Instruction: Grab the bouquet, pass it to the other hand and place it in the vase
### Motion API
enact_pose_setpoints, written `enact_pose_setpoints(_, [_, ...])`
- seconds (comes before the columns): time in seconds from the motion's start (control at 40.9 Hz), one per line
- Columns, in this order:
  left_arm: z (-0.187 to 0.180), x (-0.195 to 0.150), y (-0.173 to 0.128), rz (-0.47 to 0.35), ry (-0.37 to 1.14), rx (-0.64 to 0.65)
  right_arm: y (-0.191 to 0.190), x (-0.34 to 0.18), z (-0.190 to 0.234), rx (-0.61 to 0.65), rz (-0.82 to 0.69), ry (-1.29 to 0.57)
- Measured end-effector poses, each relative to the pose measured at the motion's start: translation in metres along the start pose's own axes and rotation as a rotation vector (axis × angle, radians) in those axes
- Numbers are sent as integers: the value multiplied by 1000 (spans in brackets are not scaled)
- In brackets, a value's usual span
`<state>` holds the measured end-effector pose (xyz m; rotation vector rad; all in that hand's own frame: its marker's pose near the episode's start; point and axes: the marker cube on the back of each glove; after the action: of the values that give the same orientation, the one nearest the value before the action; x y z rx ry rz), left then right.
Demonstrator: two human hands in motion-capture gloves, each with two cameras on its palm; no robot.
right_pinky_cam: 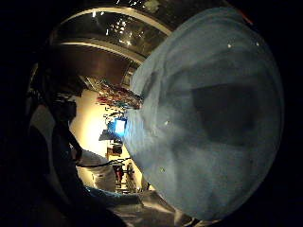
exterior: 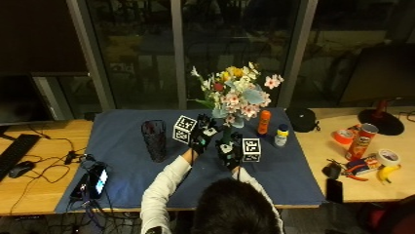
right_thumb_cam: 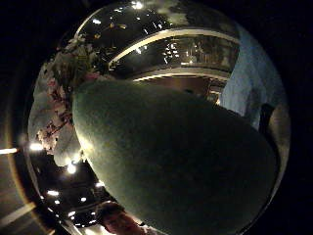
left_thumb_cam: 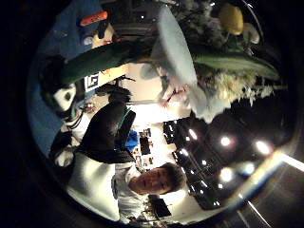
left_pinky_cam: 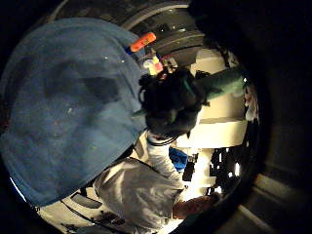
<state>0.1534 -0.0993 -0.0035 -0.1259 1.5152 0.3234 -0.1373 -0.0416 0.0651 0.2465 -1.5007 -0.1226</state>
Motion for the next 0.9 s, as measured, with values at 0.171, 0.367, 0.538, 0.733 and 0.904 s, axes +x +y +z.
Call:
enact_pose_setpoints(0.171, [16,11,-2,14,51,14,1,-4,10,29,-154,84])
enact_pose_setpoints(0.367, [26,8,-12,2,113,13,-8,18,15,31,-173,171])
enact_pose_setpoints(0.538, [24,1,-21,6,172,72,-19,42,23,-17,-242,150])
enact_pose_setpoints(0.733, [20,3,-22,79,161,216,-14,27,30,-88,-496,179])
enact_pose_setpoints(0.904, [-6,22,-27,116,159,382,-11,44,26,-181,-288,153])
